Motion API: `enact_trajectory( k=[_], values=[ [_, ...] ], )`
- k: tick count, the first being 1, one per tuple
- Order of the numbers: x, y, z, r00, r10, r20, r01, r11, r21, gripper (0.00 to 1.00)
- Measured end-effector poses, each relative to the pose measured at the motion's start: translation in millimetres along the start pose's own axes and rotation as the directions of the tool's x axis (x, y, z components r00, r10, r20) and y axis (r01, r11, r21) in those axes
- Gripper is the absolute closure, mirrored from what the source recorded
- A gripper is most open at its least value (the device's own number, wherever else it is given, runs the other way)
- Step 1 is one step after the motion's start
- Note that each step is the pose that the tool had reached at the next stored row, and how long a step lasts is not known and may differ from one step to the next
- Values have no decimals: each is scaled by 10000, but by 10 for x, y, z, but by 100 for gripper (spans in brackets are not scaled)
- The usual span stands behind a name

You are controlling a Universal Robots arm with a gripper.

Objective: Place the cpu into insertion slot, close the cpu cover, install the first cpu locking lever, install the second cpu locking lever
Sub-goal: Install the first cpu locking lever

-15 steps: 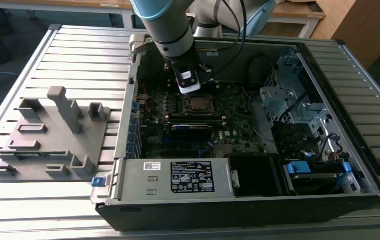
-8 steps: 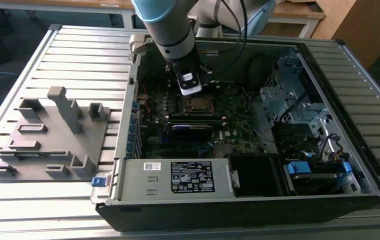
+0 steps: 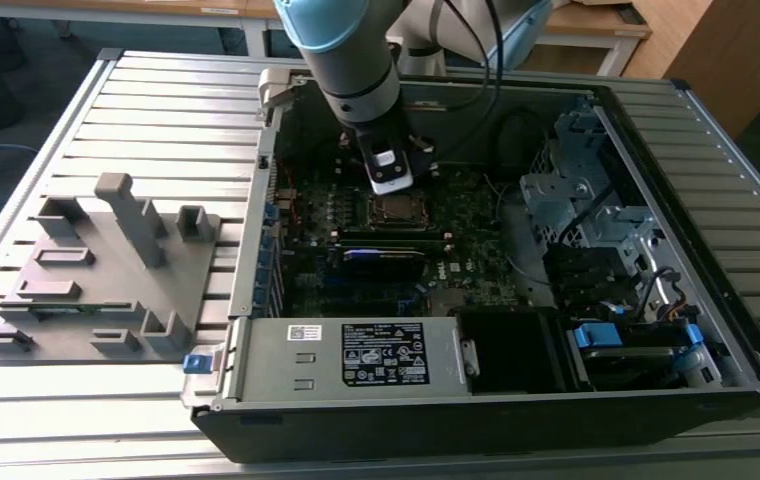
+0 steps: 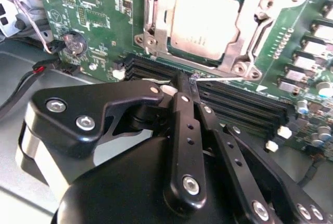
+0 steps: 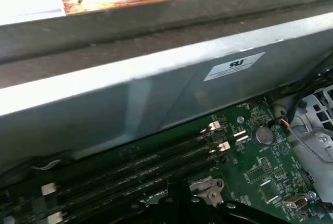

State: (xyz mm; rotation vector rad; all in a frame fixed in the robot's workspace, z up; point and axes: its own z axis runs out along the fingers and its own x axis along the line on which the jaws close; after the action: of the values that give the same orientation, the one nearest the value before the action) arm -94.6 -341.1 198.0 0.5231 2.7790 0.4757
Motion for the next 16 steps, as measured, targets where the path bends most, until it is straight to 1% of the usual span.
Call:
enact_trajectory(
  k=[6, 11, 13, 16],
  values=[
    [-4, 2, 6, 10000, 9, 5, -9, 10000, 4, 90],
    [8, 36, 19, 10000, 38, 23, -38, 10000, 29, 90],
    [5, 42, 25, 10000, 65, 52, -66, 10000, 72, 90],
    [0, 42, 32, 9997, 193, 128, -195, 9997, 149, 90]
  ],
)
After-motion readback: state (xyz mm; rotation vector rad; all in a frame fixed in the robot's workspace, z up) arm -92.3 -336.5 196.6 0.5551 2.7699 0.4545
